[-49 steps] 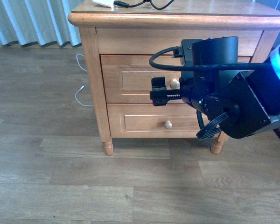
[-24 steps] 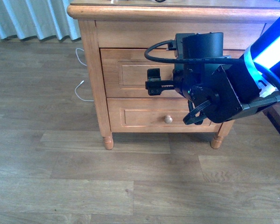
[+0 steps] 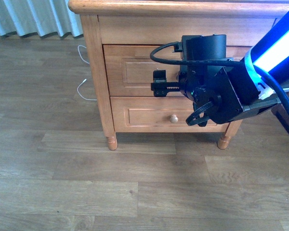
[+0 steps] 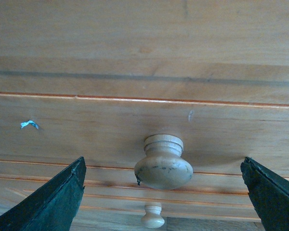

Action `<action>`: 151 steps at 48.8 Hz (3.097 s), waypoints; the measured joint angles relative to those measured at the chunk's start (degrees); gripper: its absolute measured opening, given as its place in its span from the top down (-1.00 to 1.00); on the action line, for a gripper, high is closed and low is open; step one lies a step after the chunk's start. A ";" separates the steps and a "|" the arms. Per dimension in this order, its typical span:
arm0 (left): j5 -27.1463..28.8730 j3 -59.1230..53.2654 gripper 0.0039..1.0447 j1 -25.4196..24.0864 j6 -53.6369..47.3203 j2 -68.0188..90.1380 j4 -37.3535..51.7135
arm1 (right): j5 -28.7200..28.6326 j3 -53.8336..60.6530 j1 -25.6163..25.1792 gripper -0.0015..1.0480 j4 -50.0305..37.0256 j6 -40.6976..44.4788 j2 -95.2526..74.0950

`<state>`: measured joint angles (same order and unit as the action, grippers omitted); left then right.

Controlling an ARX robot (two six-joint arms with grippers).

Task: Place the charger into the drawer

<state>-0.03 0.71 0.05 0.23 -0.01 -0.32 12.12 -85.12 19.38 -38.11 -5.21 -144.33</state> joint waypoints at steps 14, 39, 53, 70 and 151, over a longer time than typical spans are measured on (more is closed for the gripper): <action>0.00 0.00 -0.89 0.00 0.00 0.00 0.00 | -0.20 0.15 0.00 -0.85 -0.42 -1.11 0.22; 0.02 0.00 -0.89 0.00 0.00 0.00 0.00 | -0.20 1.53 -0.11 -0.85 -0.33 -1.57 2.80; 0.00 0.00 -0.89 0.00 0.00 0.00 0.00 | 0.07 0.85 -0.13 -0.85 0.50 -1.27 2.32; 0.00 0.00 -0.89 0.00 0.00 0.00 0.00 | 0.17 0.72 -0.28 -0.85 0.37 -1.09 1.79; 0.00 0.00 -0.89 0.00 0.00 0.00 0.00 | -4.81 27.41 1.33 0.58 6.56 -7.48 21.24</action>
<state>-0.03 0.71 0.05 0.23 -0.01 -0.32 7.31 -57.71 20.71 -31.55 -12.69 -123.09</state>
